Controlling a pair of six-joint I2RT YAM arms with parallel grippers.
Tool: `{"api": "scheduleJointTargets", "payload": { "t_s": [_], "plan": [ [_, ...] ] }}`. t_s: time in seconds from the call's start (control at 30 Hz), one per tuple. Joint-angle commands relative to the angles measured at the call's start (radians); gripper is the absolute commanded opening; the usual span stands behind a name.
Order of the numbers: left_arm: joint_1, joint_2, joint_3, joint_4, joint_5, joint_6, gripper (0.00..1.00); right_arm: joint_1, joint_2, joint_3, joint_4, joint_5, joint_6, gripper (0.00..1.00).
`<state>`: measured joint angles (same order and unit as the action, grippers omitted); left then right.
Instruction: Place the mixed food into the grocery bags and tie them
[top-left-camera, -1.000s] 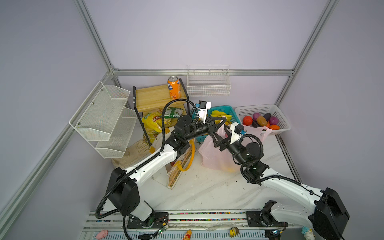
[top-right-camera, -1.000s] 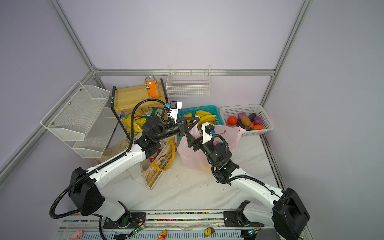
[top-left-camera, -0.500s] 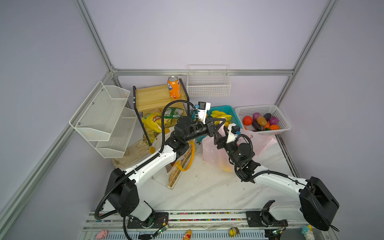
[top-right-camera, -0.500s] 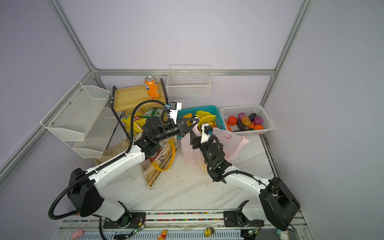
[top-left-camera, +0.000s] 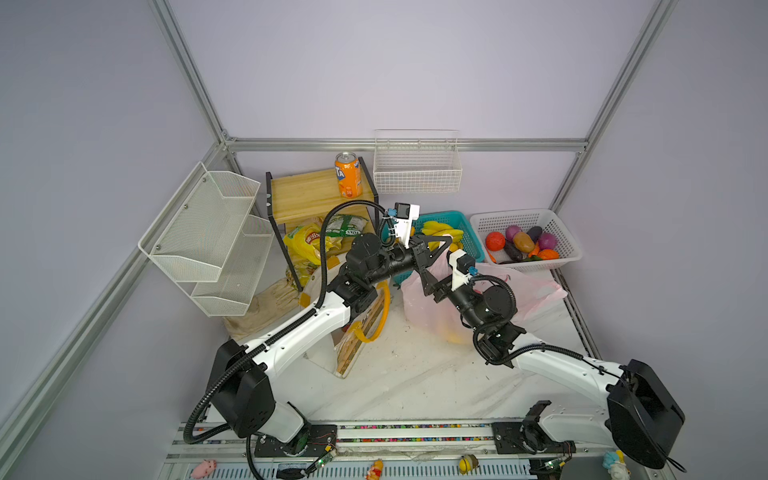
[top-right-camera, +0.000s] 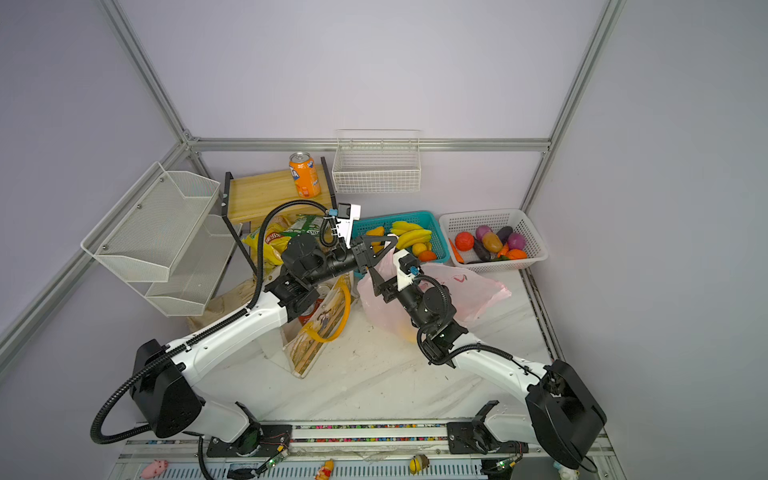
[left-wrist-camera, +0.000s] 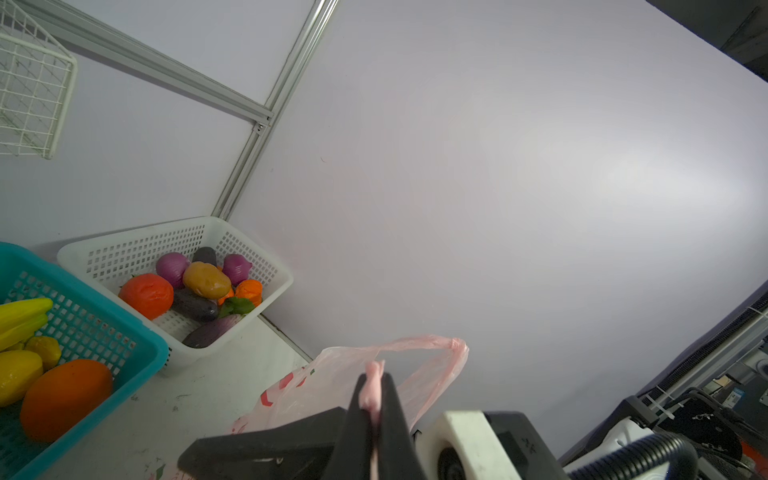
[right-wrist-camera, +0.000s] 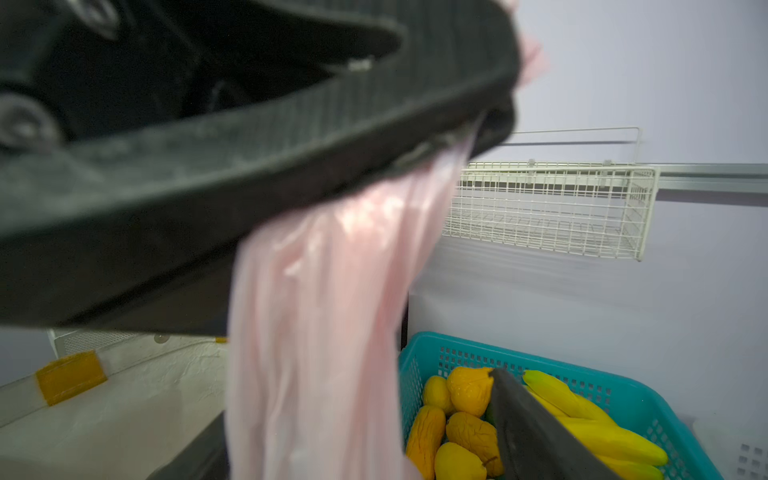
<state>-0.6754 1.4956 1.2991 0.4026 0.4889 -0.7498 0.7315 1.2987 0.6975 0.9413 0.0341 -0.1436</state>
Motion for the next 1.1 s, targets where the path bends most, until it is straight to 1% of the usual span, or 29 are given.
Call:
{"api": "scheduleJointTargets", "payload": {
  "t_s": [0.0, 0.13, 0.23, 0.33, 0.4, 0.43, 0.47, 0.53, 0.6, 0.63, 0.7, 0.73, 0.83, 1.07],
  "plan": [
    [-0.003, -0.044, -0.024, 0.051, -0.015, -0.024, 0.0, 0.002, 0.068, -0.014, 0.078, -0.038, -0.016, 0.73],
    [-0.003, -0.055, -0.035, 0.05, -0.034, -0.045, 0.0, 0.001, 0.104, -0.117, 0.177, -0.037, 0.007, 0.56],
    [0.001, -0.068, -0.044, 0.045, -0.054, -0.046, 0.0, -0.001, 0.082, -0.152, 0.182, -0.062, -0.003, 0.47],
    [0.003, -0.073, -0.045, 0.027, -0.064, -0.036, 0.0, -0.004, 0.038, -0.171, 0.164, -0.097, -0.011, 0.41],
    [0.002, -0.073, -0.045, 0.011, -0.074, -0.024, 0.0, -0.01, 0.011, -0.182, 0.151, -0.113, -0.018, 0.4],
    [0.003, -0.073, -0.048, 0.001, -0.081, -0.019, 0.0, -0.013, -0.002, -0.182, 0.139, -0.119, -0.02, 0.41],
    [0.002, -0.073, -0.05, -0.004, -0.084, -0.017, 0.0, -0.015, -0.014, -0.181, 0.123, -0.116, -0.021, 0.45],
    [0.002, -0.107, -0.055, -0.007, -0.089, -0.017, 0.0, -0.015, -0.039, -0.167, 0.081, -0.115, -0.028, 0.58],
    [0.002, -0.106, -0.058, -0.003, -0.089, -0.023, 0.0, -0.015, -0.054, -0.143, 0.034, -0.112, -0.007, 0.73],
    [0.003, -0.106, -0.059, 0.001, -0.09, -0.028, 0.0, -0.014, -0.06, -0.126, 0.012, -0.103, 0.016, 0.78],
    [0.002, -0.104, -0.063, 0.009, -0.089, -0.037, 0.0, -0.005, -0.068, -0.108, -0.002, -0.071, 0.042, 0.86],
    [0.002, -0.103, -0.063, 0.013, -0.091, -0.041, 0.0, 0.004, -0.073, -0.102, 0.004, -0.042, 0.048, 0.88],
    [0.002, -0.098, -0.061, 0.014, -0.09, -0.053, 0.0, 0.026, -0.073, -0.082, 0.026, 0.03, 0.061, 0.9],
    [0.002, -0.091, -0.069, 0.016, -0.094, -0.082, 0.0, 0.071, -0.001, 0.0, 0.065, 0.03, 0.078, 0.9]
  ]
}}
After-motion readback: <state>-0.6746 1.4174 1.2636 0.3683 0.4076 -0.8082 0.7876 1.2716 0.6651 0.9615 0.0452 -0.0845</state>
